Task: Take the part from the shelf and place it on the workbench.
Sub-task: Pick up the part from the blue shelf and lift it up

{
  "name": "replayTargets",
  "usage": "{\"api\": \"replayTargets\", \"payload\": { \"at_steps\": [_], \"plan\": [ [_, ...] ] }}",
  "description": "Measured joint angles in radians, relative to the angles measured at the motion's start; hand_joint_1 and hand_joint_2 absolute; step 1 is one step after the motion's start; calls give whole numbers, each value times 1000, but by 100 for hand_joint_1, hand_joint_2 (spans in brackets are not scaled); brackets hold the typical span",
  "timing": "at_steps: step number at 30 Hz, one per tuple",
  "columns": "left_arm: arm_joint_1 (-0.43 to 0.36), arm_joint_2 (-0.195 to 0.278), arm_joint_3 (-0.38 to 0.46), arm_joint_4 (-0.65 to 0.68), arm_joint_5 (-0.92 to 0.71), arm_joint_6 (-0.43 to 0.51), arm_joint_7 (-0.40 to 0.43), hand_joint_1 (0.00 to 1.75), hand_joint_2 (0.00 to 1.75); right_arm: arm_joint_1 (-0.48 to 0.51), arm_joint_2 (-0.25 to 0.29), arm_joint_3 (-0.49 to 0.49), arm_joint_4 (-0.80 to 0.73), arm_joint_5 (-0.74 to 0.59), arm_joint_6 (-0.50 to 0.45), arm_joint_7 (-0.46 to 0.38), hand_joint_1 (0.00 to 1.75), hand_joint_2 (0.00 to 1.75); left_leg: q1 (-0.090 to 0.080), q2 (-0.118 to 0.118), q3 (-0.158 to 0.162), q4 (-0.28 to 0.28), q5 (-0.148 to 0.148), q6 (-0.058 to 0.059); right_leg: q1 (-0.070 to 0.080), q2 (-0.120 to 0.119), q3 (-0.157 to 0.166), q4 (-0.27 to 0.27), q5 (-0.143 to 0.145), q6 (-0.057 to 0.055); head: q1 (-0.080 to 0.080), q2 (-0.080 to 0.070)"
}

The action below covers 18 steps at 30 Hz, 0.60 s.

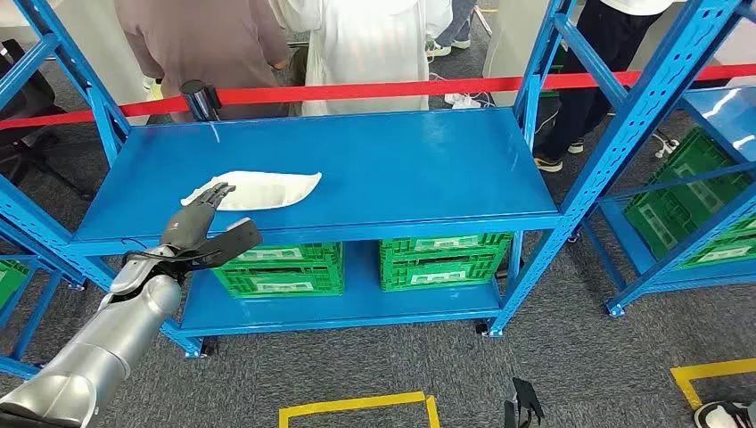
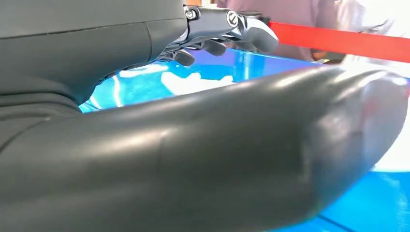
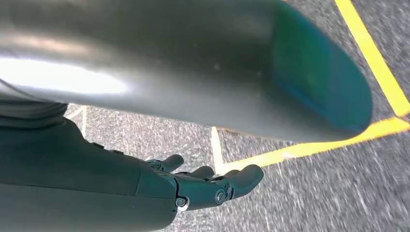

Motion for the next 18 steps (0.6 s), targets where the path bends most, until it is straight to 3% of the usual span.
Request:
{"api": "replayTargets", "payload": {
  "at_steps": [8, 18],
  "plan": [
    [2, -7, -5, 7, 16, -6, 4, 0, 0, 0, -2, 0, 0, 0, -1, 0, 0, 0, -1, 0, -9, 3, 7, 9, -1, 0, -1, -12, 16, 12, 0, 0],
    [-2, -67, -29, 19, 82, 32, 37, 0, 0, -1, -2, -3, 0, 0, -3, -1, 0, 0, -4, -1, -12, 6, 7, 11, -3, 0, -3, -13, 18, 16, 0, 0]
  ]
}}
